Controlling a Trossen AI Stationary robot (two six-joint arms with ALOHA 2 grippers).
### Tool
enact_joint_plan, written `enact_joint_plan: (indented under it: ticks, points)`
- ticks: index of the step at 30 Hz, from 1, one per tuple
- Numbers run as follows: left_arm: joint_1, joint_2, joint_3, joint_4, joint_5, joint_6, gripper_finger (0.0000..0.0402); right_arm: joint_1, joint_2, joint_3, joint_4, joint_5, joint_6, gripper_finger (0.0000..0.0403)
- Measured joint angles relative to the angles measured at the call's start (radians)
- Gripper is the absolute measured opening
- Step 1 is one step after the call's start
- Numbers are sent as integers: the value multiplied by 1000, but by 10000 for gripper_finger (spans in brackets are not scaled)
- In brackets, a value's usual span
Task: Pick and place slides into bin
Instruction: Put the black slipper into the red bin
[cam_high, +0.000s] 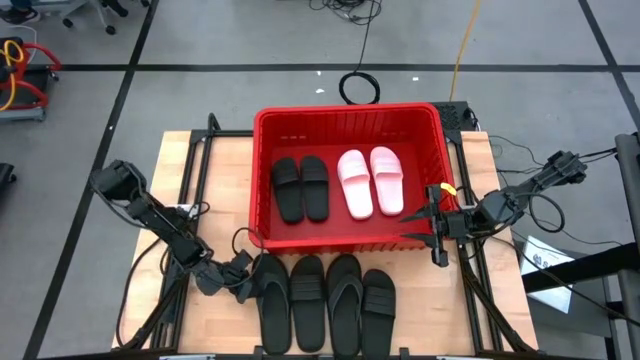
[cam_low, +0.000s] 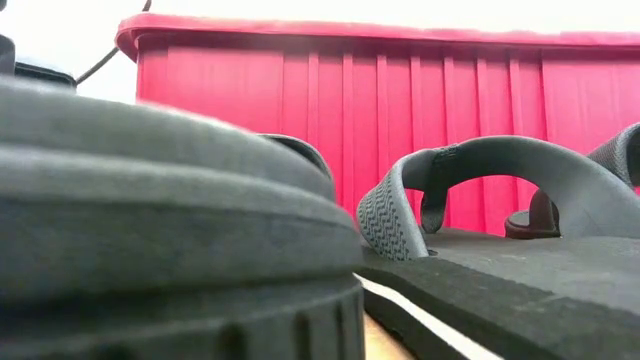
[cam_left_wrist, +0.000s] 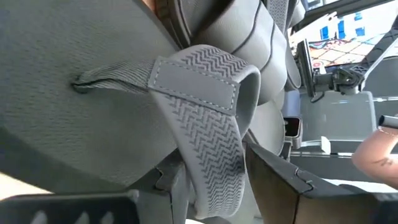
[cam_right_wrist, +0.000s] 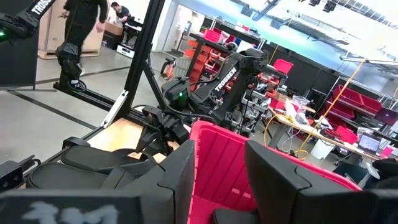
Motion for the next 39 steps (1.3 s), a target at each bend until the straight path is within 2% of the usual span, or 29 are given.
enact_joint_plan:
  ticks: [4,8,10,17,22,26,35,39]
  points:
    - [0,0,0,16,4,-4,115,0,0,0,0,52,0,130]
    - [0,0,0,32,12,2,35,0,0,0,0,75,0,130]
    - [0,0,0,48,12,20,11,0,0,0,0,74,0,130]
    - [0,-4,25,128,42,35,4,0,0,0,0,74,0,130]
    - [0,-5,119,121,141,64,2,0,0,0,0,74,0,130]
    - [0,-5,225,102,170,104,2,0,0,0,0,74,0,130]
    - [-1,-5,550,-187,264,197,1,0,0,0,0,73,0,130]
    - [15,-5,700,-344,267,277,1,0,0,0,0,73,0,130]
